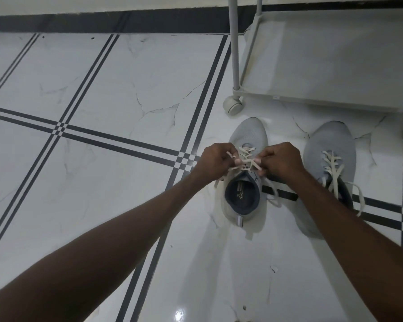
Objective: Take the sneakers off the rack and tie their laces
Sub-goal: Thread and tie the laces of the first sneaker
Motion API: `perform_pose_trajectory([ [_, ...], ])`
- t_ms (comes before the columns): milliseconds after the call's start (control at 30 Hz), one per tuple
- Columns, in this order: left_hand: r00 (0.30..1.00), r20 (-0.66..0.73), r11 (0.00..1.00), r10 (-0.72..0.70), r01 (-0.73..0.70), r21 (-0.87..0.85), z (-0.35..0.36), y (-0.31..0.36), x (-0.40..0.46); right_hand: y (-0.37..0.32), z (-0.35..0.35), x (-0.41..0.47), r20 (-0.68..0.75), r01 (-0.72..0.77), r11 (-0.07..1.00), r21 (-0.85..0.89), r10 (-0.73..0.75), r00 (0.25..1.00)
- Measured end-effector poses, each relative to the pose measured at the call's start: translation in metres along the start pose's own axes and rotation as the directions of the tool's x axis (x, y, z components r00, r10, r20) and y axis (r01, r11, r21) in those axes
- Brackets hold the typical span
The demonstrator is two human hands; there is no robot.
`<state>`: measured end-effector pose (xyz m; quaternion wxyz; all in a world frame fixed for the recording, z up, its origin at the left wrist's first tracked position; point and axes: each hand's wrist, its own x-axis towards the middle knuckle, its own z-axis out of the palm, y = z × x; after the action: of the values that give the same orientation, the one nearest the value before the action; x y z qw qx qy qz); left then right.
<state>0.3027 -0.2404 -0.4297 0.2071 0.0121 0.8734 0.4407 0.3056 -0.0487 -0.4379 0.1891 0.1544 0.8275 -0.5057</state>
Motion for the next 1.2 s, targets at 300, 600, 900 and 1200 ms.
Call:
perform_pose_trajectory([
  [300,0.927,0.314,0.928,-0.203,0.284,-0.24,-0.032,-0.013,-0.011,0.003,-0.003,-0.003,0.024,-0.032,0.998,-0.048,0.033,0.999],
  [600,0.979,0.191,0.98,-0.074,0.037,0.194,-0.026,-0.01,-0.016,0.012,-0.001,0.002,-0.067,-0.04,0.992,-0.122,0.032,0.997],
  [900,0.959,0.139,0.876,-0.246,0.281,-0.392,-0.007,-0.016,-0.039,0.011,-0.001,0.013,-0.057,-0.126,0.989,-0.081,0.122,0.991],
  [1200,0.971,0.065,0.914,-0.229,0.237,-0.328,-0.005,-0.015,-0.046,0.012,-0.004,0.015,0.005,-0.021,0.979,-0.203,0.022,1.0],
])
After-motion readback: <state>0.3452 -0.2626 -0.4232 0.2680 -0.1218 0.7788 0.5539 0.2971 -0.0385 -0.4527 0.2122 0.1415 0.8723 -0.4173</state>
